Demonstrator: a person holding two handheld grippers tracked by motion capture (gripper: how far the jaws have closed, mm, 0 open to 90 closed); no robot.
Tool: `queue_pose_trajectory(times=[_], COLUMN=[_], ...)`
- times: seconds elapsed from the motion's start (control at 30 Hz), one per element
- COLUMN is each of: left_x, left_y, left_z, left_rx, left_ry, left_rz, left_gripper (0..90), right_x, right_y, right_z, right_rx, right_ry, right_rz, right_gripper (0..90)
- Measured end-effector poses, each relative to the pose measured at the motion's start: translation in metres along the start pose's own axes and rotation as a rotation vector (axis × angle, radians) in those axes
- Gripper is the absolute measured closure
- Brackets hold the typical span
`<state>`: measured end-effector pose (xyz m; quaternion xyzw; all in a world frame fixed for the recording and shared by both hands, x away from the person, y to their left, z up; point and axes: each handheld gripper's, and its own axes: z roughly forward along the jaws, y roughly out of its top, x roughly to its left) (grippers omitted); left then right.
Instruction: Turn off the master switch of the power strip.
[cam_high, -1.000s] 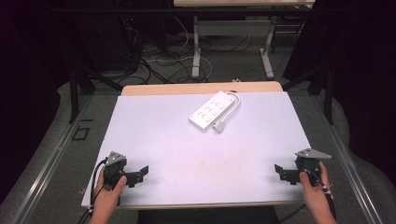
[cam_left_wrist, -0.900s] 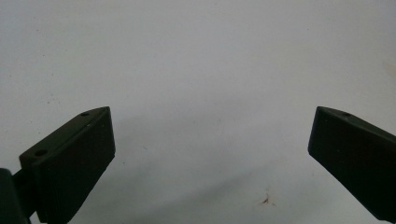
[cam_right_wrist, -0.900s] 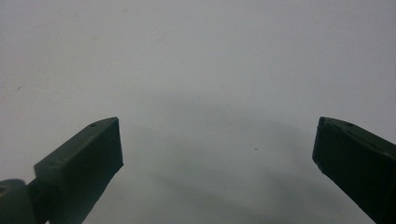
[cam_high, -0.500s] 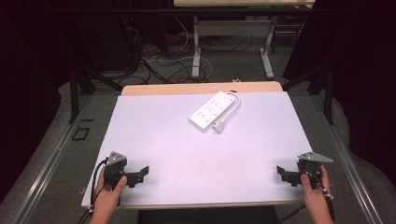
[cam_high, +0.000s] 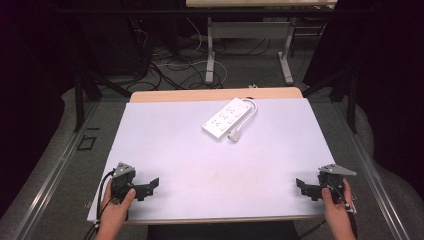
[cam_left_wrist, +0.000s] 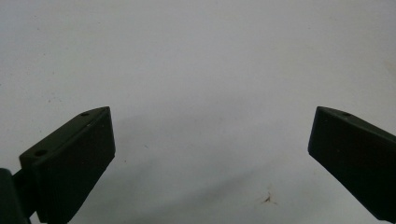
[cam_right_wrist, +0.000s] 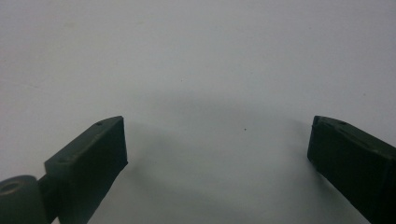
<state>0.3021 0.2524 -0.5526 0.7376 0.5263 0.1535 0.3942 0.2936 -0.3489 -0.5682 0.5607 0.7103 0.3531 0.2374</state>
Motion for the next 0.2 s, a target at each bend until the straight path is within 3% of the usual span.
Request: queue_pose_trajectory(times=[0.2], left_x=[-0.0003], left_y=[-0.0004], left_z=[0.0014], left_rx=[-0.014], left_ry=[0.007], left_rz=[-0.002], left_gripper=[0.7], right_x=[0.0009], right_y=[0.0000], right_z=[-0.0004], right_rx=[-0.004], right_ry=[-0.004], right_rz=[0.006], right_gripper=[4.3])
